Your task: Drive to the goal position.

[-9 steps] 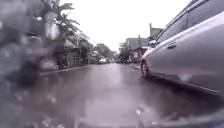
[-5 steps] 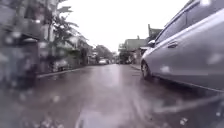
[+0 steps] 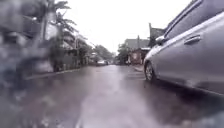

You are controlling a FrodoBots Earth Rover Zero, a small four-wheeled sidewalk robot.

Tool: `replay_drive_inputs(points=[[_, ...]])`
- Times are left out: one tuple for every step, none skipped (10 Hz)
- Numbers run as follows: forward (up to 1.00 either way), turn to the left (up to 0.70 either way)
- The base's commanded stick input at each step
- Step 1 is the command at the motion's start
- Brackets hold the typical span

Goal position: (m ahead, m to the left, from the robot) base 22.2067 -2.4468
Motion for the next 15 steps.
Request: replay_drive_inputs(points=[[1.0,0.0],[1.0,0.0],[1.0,0.0],[1.0,0.0],[1.0,0.0],[1.0,0.0],[1.0,0.0],[1.0,0.0],[1.0,0.0],[1.0,0.0],[1.0,0.0],[1.0,-0.2],[1.0,-0.27],[1.0,-0.22],[1.0,0.0]])
